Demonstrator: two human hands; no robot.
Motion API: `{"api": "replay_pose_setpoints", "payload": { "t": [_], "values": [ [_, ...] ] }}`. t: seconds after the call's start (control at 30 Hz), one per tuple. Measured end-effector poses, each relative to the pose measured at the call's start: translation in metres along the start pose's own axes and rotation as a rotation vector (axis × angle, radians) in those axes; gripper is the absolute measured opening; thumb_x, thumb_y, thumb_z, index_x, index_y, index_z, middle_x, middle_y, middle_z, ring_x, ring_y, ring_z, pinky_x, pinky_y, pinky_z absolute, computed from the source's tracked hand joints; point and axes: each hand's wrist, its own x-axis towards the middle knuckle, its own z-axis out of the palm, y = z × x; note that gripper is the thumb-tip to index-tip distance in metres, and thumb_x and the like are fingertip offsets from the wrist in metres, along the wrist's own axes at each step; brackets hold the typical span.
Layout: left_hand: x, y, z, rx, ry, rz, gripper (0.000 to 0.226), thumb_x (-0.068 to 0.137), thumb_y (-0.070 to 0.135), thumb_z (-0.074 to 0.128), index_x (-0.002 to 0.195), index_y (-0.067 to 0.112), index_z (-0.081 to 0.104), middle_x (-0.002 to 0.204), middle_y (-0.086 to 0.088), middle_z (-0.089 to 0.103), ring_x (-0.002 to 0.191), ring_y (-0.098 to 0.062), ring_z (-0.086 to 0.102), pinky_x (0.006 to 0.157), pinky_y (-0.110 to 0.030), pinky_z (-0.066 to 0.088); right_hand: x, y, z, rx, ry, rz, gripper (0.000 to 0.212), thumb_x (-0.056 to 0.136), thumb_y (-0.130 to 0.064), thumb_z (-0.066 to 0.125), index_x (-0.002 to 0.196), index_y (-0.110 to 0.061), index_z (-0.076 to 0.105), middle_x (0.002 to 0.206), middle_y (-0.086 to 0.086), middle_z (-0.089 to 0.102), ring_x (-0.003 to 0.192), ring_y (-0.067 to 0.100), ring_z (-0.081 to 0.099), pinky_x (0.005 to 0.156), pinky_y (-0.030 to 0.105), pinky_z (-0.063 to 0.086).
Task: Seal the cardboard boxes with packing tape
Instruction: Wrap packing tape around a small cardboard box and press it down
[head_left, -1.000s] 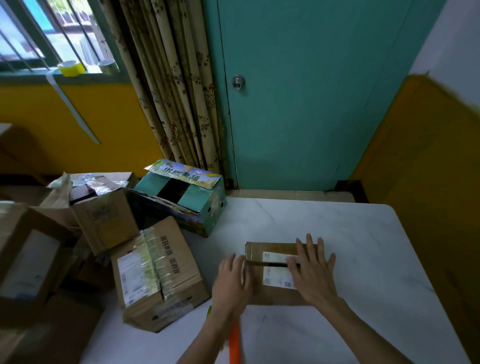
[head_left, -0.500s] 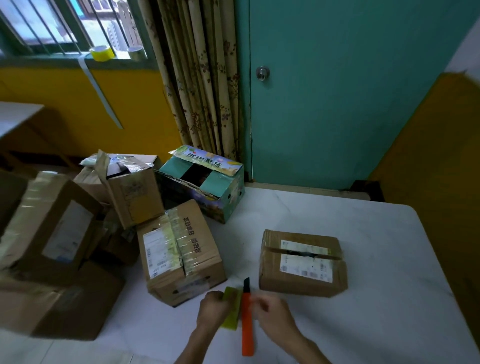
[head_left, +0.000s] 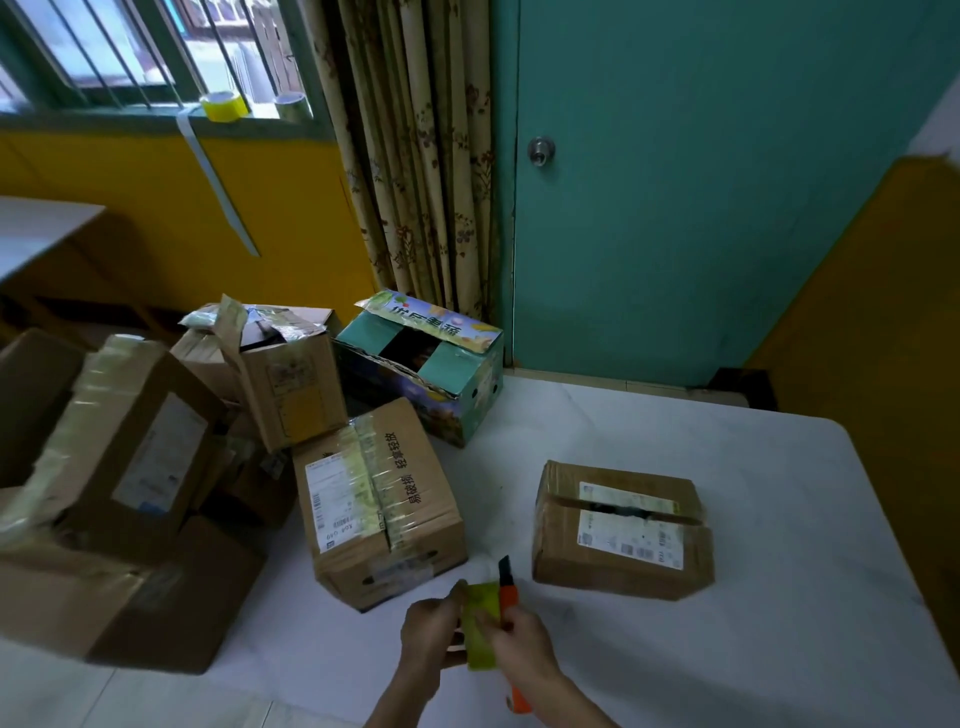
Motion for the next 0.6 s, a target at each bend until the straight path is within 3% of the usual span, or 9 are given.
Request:
{"api": "replay_pose_setpoints", "payload": {
  "t": [0.13, 0.3, 0.5, 0.6],
  "values": [
    [0.014, -0.002, -0.005, -0.131, -0.222, -0.228, 0.066, 0.092, 0.055, 0.064, 0.119, -0.005, 0.065, 0.116, -0.021, 0.069, 0.106, -0.037, 0.065, 0.091, -0.046, 0.054, -0.010, -0.009, -0.010, 0.027, 0.073, -0.061, 0.010, 0.094, -0.029, 0.062, 0.093, -0.028, 0.072, 0.094, -0.006, 0.074, 0.090, 0.013, 0.069, 0.088, 0.033, 0.056],
    [0.018, 0.002, 0.009, -0.281, -0.354, -0.232, 0.055, 0.094, 0.044, 0.066, 0.119, -0.005, 0.070, 0.107, -0.021, 0.074, 0.104, -0.038, 0.065, 0.080, -0.044, 0.056, -0.013, -0.017, -0.026, 0.116, 0.053, -0.093, 0.014, 0.093, -0.023, 0.062, 0.096, -0.022, 0.075, 0.091, -0.001, 0.076, 0.089, 0.019, 0.071, 0.089, 0.044, 0.057],
    [0.012, 0.011, 0.021, -0.298, -0.347, -0.173, 0.053, 0.092, 0.049, 0.066, 0.109, 0.000, 0.074, 0.104, -0.015, 0.070, 0.099, -0.031, 0.062, 0.079, -0.039, 0.053, -0.020, -0.019, -0.031, 0.044, 0.093, -0.147, 0.013, 0.091, -0.029, 0.061, 0.090, -0.021, 0.071, 0.084, 0.002, 0.072, 0.082, 0.018, 0.070, 0.073, 0.035, 0.058],
    [0.020, 0.012, 0.020, -0.224, -0.319, -0.190, 0.035, 0.087, 0.036, 0.075, 0.096, 0.002, 0.076, 0.094, -0.015, 0.070, 0.092, -0.030, 0.063, 0.083, -0.039, 0.054, -0.026, -0.023, -0.031, -0.006, 0.128, -0.183, 0.017, 0.092, -0.037, 0.062, 0.087, -0.022, 0.069, 0.079, -0.003, 0.070, 0.077, 0.011, 0.068, 0.068, 0.027, 0.055]
  ]
}}
